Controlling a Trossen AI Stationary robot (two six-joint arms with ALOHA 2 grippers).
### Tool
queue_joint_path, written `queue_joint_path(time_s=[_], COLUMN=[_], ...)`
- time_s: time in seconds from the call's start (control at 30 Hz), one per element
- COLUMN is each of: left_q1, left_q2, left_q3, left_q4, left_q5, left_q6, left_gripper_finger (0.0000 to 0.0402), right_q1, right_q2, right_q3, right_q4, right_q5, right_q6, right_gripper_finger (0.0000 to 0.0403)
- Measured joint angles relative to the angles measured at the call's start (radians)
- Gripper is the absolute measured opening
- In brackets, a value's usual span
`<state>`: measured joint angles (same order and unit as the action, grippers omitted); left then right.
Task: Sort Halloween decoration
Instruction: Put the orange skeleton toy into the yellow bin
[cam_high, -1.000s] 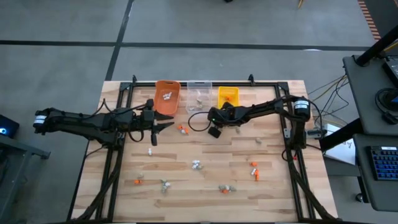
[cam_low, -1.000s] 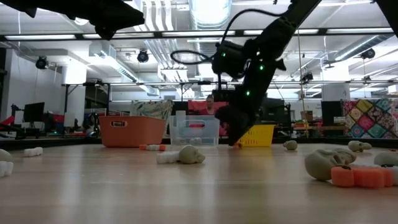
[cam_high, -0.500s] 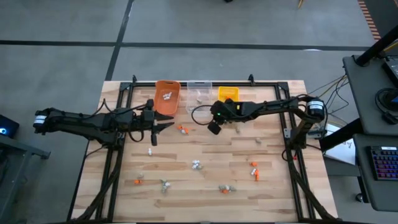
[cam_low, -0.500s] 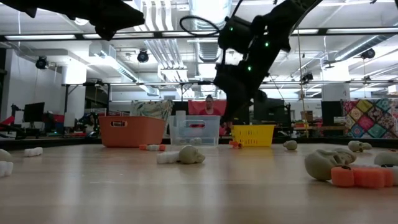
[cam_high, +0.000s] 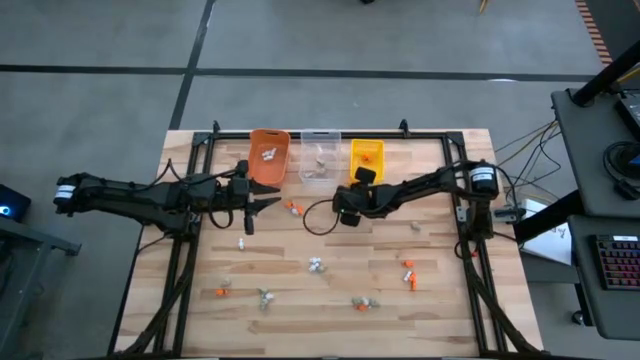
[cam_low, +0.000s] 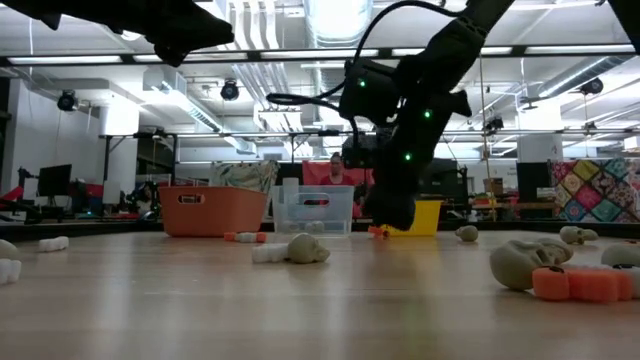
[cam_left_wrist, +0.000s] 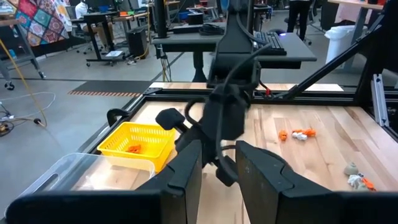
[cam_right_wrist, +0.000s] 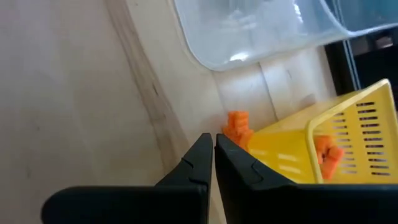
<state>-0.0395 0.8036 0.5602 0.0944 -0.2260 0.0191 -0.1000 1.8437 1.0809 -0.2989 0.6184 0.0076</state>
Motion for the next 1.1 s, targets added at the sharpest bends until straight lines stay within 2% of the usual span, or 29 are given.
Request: queue_joint_path(time_s=[0.43, 0.6, 0.73, 1.1], left_q1=[0.0, 0.0, 0.0, 0.0], left_q2=[0.0, 0.0, 0.0, 0.0], left_q3=[0.0, 0.0, 0.0, 0.0], left_q4=[0.0, 0.0, 0.0, -0.001], left_q5=[0.0, 0.0, 0.0, 0.0], left_q6=[0.011, 0.016, 0.016, 0.017], left_gripper_finger=[0.0081, 0.0081, 0.0081, 0.0081], right_q1=[-0.051, -0.056, -0.038, -0.061], right_q2=[0.027, 0.027, 0.02, 0.021], right_q3=[0.0, -0.002, 0.009, 0.031], right_q4=[0.014, 0.013, 0.019, 0.028], right_q5=[0.009, -0.061, -0.066, 0.01], right_q6=[0.052, 0.071, 0.075, 0.071], right_gripper_finger=[0.0012, 0.0012, 0.0012, 0.0012])
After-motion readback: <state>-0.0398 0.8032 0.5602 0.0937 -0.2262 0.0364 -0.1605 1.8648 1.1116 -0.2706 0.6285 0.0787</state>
